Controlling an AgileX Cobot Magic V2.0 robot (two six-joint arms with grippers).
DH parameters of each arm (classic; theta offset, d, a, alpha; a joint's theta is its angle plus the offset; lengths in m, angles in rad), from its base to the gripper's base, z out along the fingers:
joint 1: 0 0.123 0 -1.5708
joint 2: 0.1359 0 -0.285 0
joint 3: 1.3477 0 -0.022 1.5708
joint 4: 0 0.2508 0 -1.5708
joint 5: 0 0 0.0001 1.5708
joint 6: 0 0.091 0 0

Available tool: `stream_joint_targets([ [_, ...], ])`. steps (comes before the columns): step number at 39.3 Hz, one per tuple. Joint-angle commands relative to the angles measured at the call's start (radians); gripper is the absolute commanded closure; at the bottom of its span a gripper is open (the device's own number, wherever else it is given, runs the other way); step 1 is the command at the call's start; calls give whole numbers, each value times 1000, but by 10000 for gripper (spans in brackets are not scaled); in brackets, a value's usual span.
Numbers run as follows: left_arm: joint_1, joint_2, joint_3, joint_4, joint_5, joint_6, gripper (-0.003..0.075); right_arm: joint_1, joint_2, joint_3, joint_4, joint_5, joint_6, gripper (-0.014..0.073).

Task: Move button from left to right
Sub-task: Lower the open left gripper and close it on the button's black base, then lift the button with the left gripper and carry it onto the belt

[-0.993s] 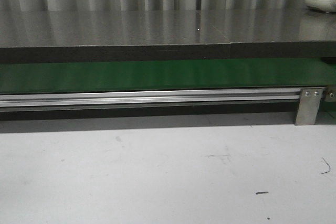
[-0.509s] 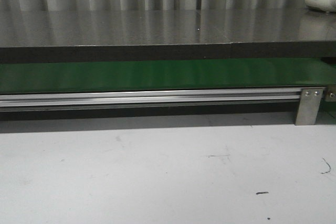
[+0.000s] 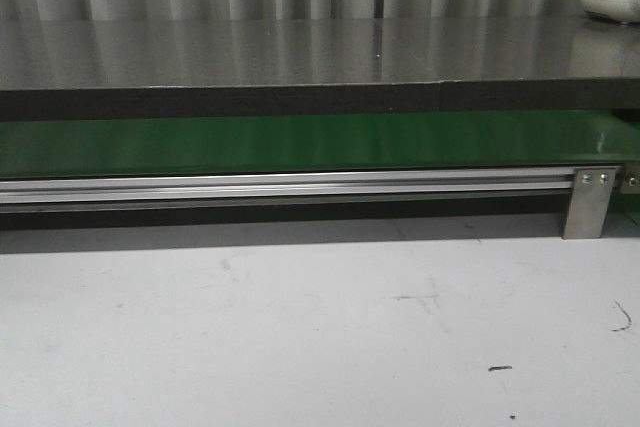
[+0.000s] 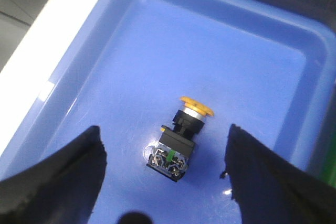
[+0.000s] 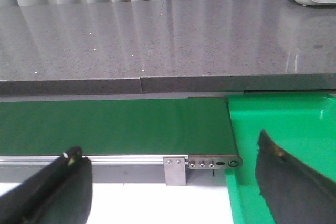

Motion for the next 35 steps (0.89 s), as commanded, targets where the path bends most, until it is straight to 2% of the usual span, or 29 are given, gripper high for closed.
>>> stream_joint_targets([
  [1,0,17,-59,10,-7,47,190,-5,17,-35,-3,-81,-2,-50],
  [6,0,116,-121,8,68,77,173,-5,17,-35,-3,-81,-2,-50],
  [17,0,276,-231,-45,126,120,173,-5,17,-35,-3,-81,-2,-50],
  [30,0,369,-304,-45,205,131,176,-5,17,-35,-3,-81,-2,-50],
  [32,0,369,-307,-45,212,131,199,-5,17,-35,-3,-81,-2,-50],
  [35,0,369,-311,-45,221,131,290,-5,17,-35,-3,-81,-2,-50],
])
